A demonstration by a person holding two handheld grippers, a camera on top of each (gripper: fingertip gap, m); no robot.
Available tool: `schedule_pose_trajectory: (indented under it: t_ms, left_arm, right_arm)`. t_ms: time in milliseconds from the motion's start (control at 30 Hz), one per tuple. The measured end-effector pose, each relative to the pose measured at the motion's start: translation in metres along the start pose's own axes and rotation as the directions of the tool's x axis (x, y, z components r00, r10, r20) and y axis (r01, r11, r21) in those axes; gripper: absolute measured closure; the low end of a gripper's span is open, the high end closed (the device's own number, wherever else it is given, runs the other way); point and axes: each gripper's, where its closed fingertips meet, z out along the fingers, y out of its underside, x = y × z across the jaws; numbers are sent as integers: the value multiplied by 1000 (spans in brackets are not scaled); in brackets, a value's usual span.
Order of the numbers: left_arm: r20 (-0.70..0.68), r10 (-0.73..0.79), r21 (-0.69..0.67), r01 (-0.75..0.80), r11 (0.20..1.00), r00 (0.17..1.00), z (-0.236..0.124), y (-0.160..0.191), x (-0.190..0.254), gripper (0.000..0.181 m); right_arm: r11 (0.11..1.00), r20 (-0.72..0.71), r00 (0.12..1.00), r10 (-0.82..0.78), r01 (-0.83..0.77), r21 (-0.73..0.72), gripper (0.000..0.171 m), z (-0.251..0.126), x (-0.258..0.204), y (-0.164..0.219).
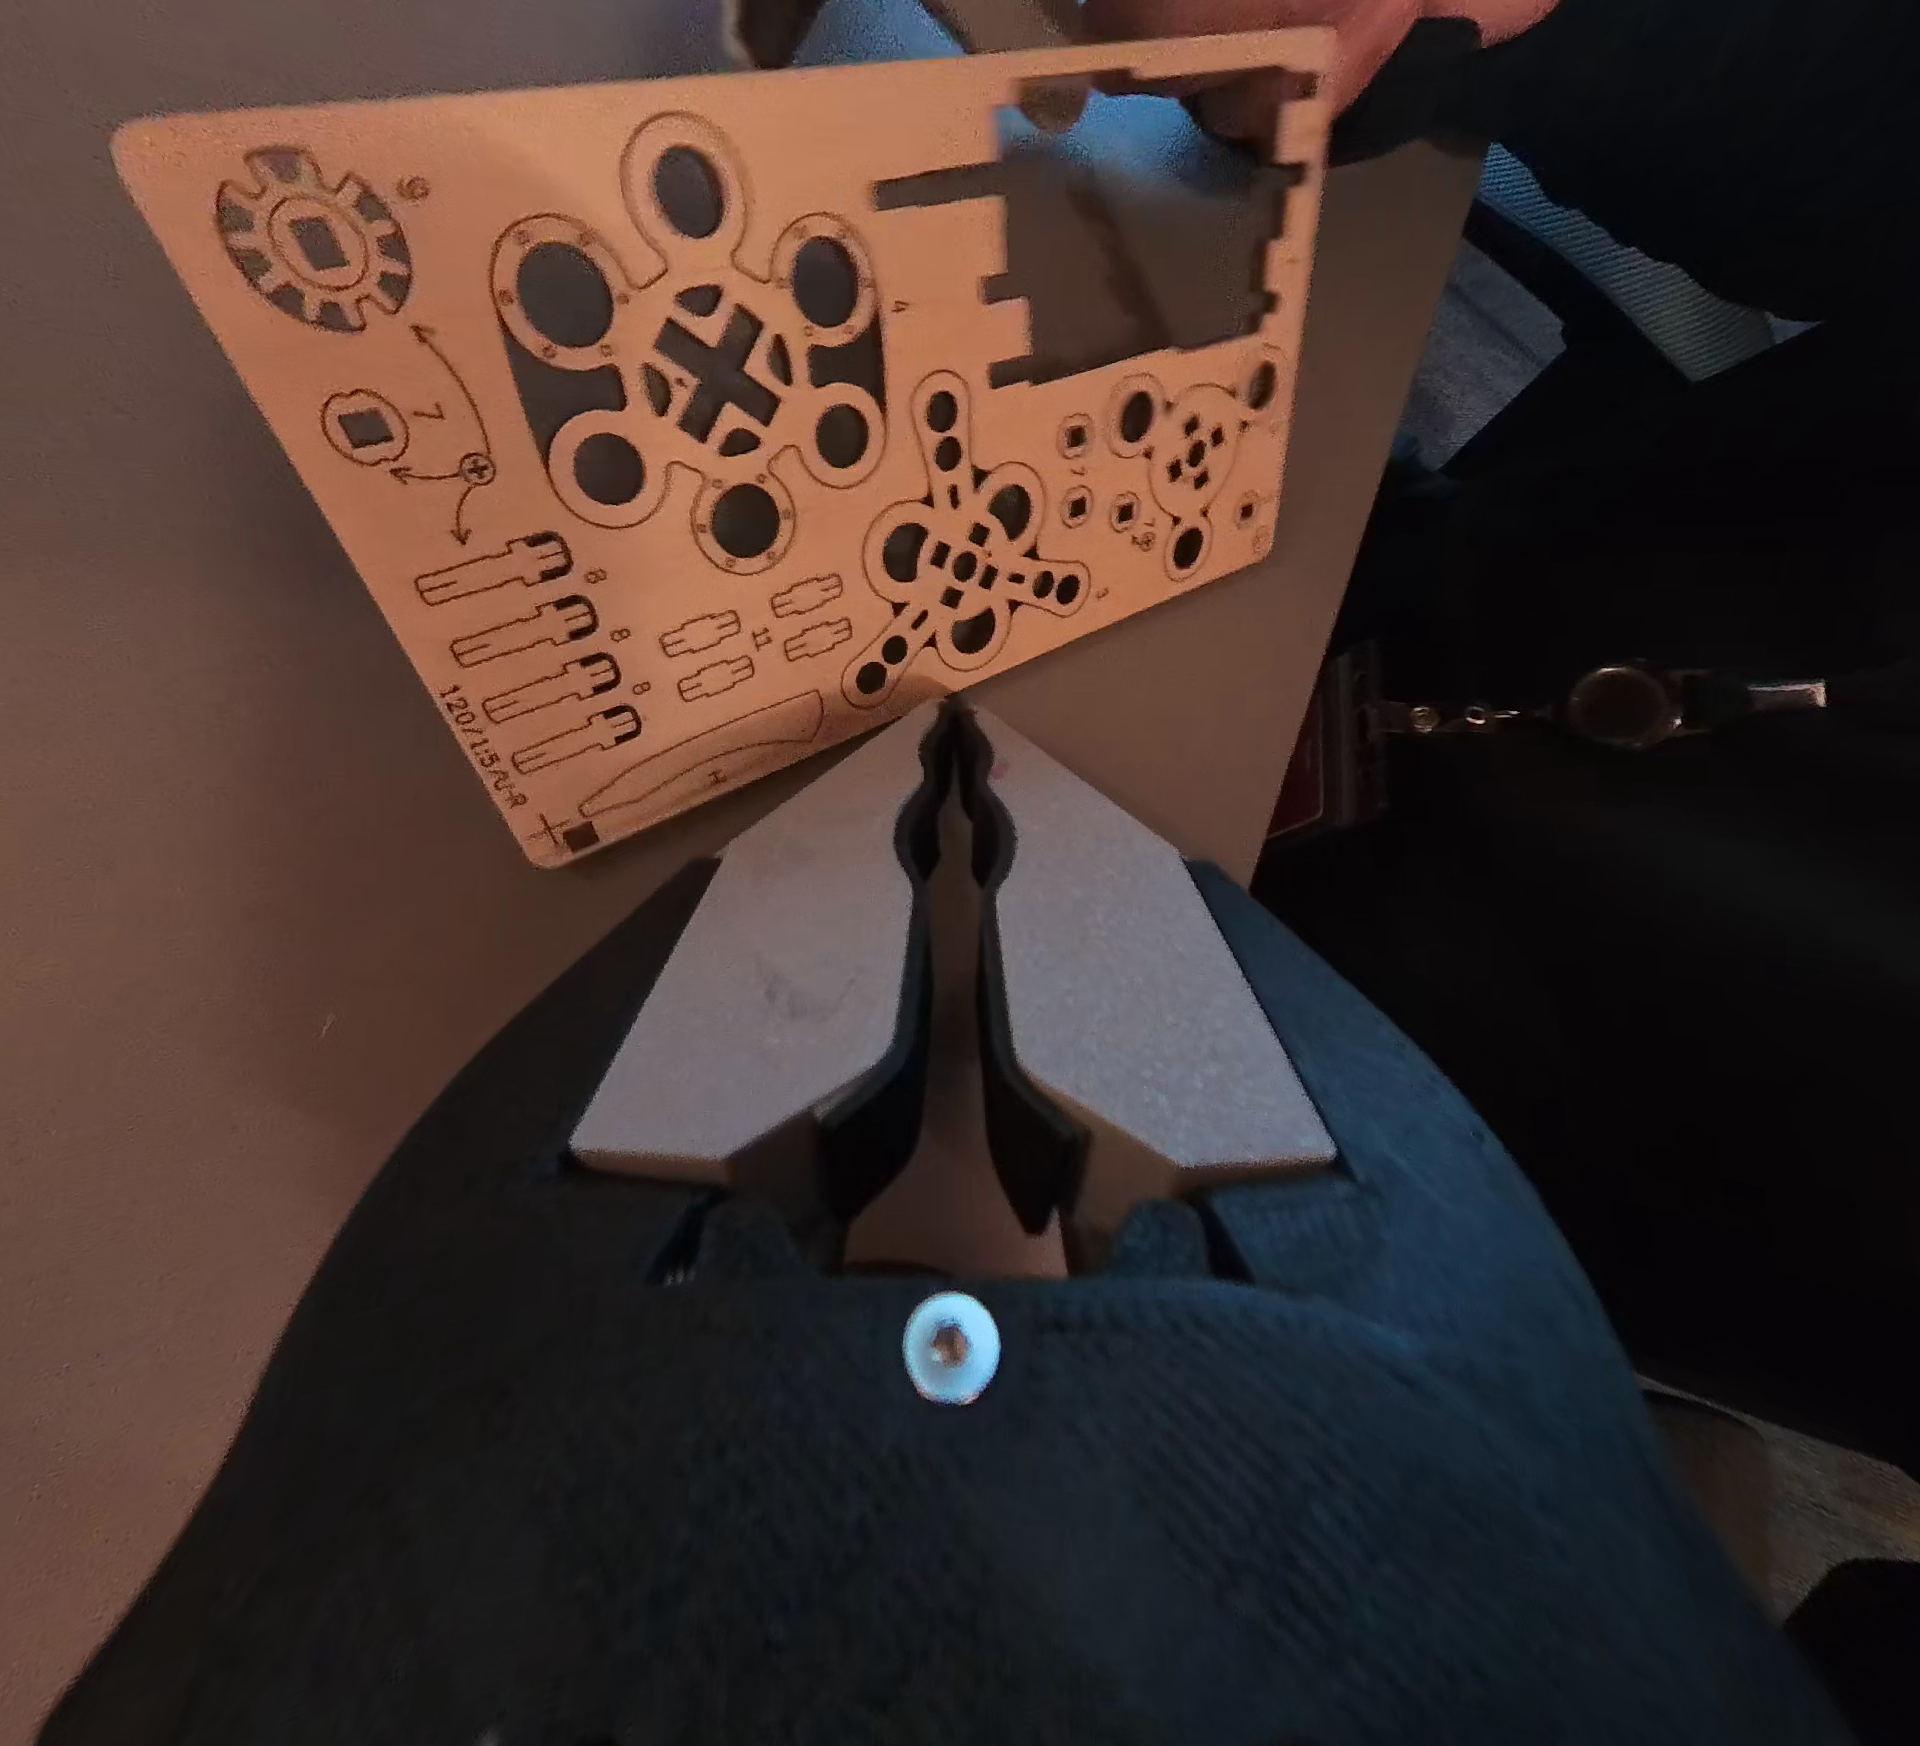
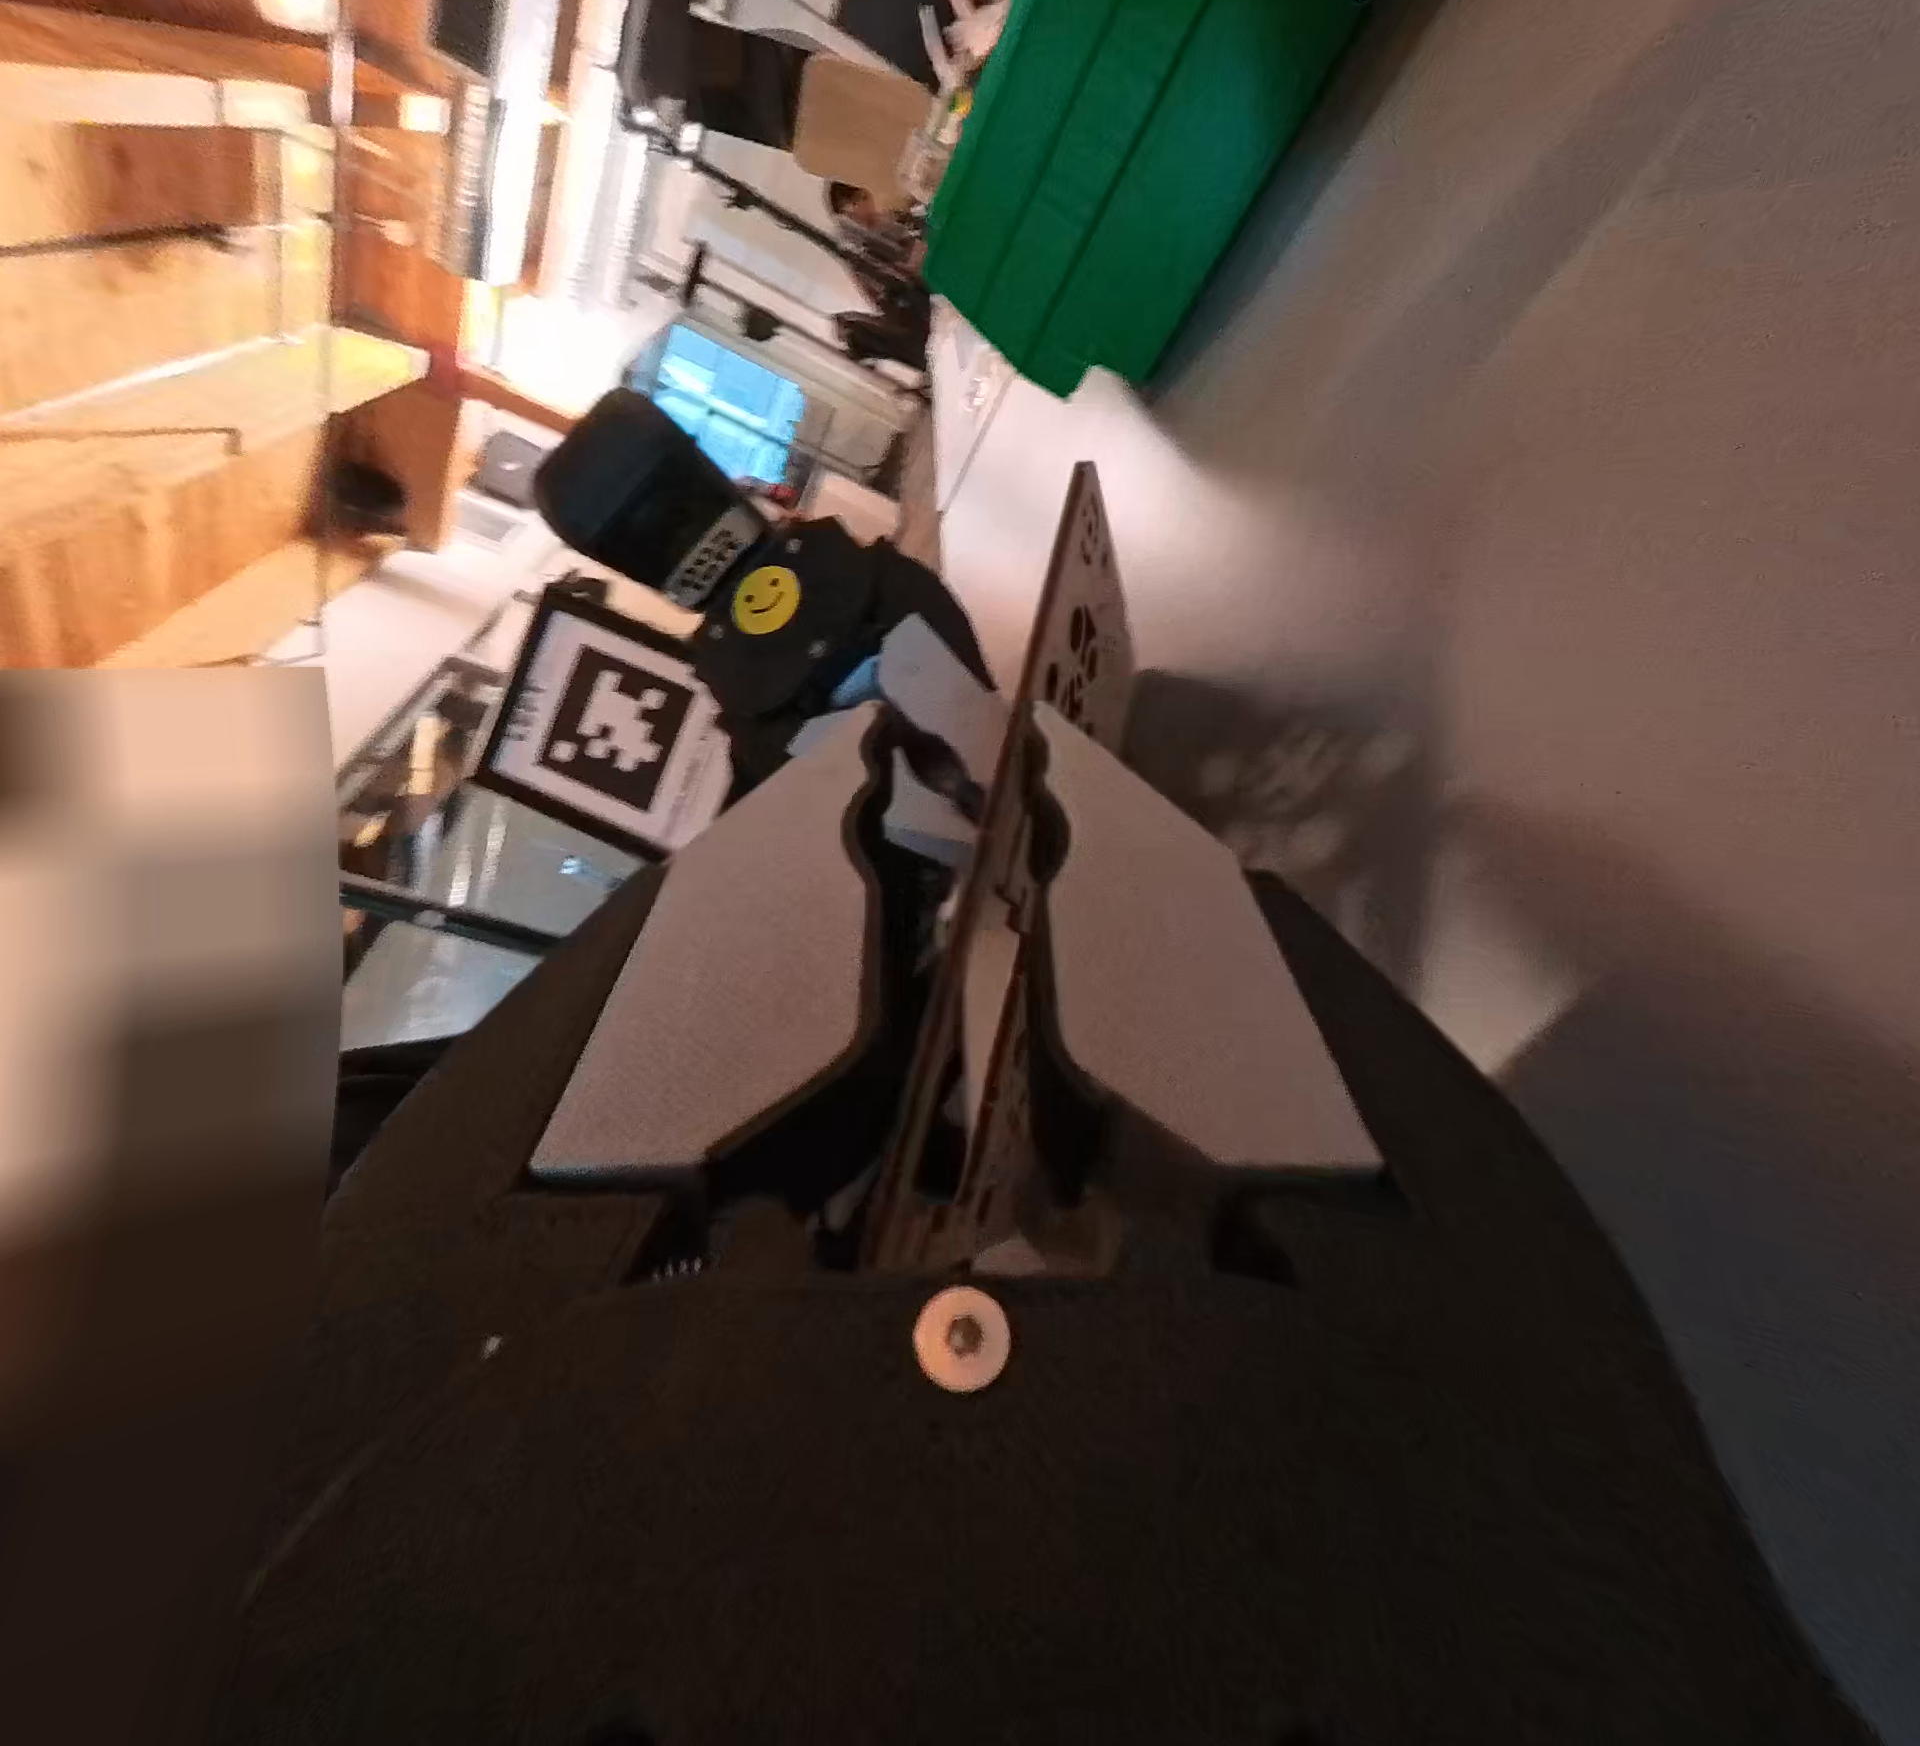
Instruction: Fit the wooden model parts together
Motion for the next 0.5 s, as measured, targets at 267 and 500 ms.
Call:
schedule_pose_trajectory:
  t_ms: [267,500]
  left_arm:
    - [3,1,5,-1,1000,1000,0,-1,0,181]
    - [2,8,1,-8,1000,1000,0,0,0,181]
  right_arm:
    - [991,40,999,9,-4,-137,134,23,-8,33]
    - [986,13,999,-31,33,-162,144,21,-5,30]
